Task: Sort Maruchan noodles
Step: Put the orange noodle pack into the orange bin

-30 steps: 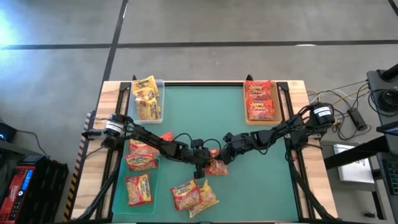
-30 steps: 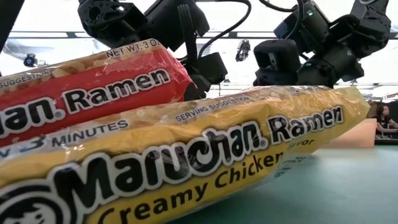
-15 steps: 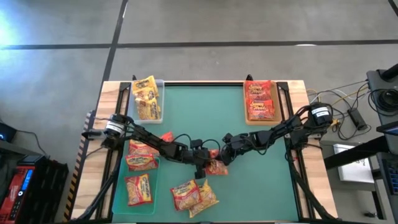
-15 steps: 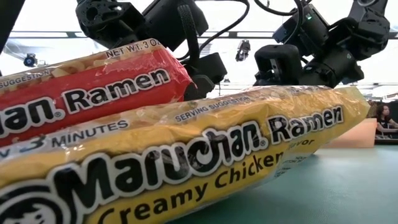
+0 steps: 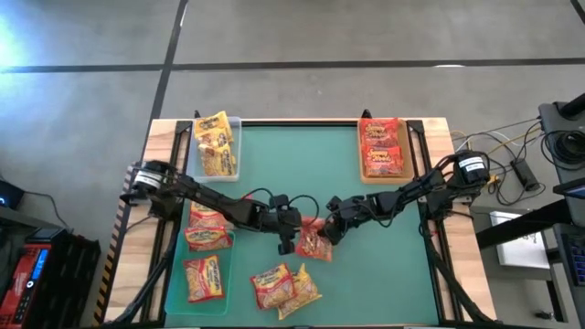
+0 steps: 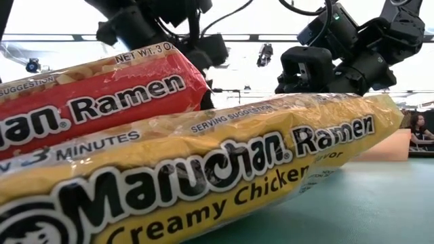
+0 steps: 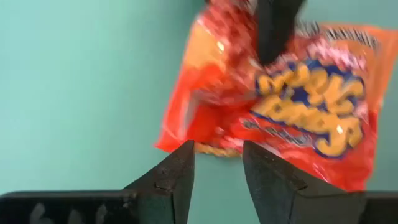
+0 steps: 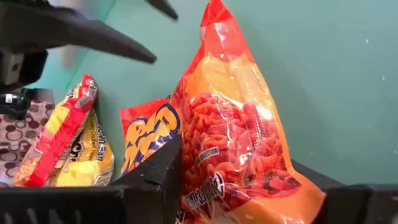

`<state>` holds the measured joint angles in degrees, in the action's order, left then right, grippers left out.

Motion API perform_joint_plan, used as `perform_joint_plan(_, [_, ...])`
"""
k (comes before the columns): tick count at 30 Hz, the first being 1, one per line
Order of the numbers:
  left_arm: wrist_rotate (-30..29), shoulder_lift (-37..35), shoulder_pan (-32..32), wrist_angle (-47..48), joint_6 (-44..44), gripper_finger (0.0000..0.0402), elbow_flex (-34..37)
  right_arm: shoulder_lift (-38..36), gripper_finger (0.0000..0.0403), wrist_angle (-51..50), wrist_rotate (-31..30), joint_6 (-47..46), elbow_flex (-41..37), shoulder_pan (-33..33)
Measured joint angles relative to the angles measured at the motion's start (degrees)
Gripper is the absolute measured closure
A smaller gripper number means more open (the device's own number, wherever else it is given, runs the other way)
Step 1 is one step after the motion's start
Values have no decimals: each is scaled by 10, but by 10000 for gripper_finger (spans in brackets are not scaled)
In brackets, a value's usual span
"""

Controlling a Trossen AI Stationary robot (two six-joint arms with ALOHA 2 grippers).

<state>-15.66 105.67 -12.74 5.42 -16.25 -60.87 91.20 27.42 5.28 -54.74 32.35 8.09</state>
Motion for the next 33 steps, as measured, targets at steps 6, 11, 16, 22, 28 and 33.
perform_joint_plan(6, [-80, -24, -1, 4, -25, 279, 0, 0, 262, -1, -3, 9, 3, -2])
perform_joint_plan(11, [-190, -40, -1, 13, -56, 279, -1, 0, 262, -3, -3, 14, 9, -8])
perform_joint_plan(16, [-257, -52, -1, 52, -73, 279, -1, -6, 262, -18, -3, 33, 25, -42])
perform_joint_plan(22, [-261, -64, -1, 93, -86, 279, -2, -8, 262, -46, 9, 76, 54, -85])
perform_joint_plan(28, [-259, -64, -1, 101, -94, 279, -2, 8, 261, -74, 80, 79, 73, -81])
perform_joint_plan(33, [-185, -41, -4, 94, -114, 279, -1, 21, 261, -76, 83, 79, 76, -68])
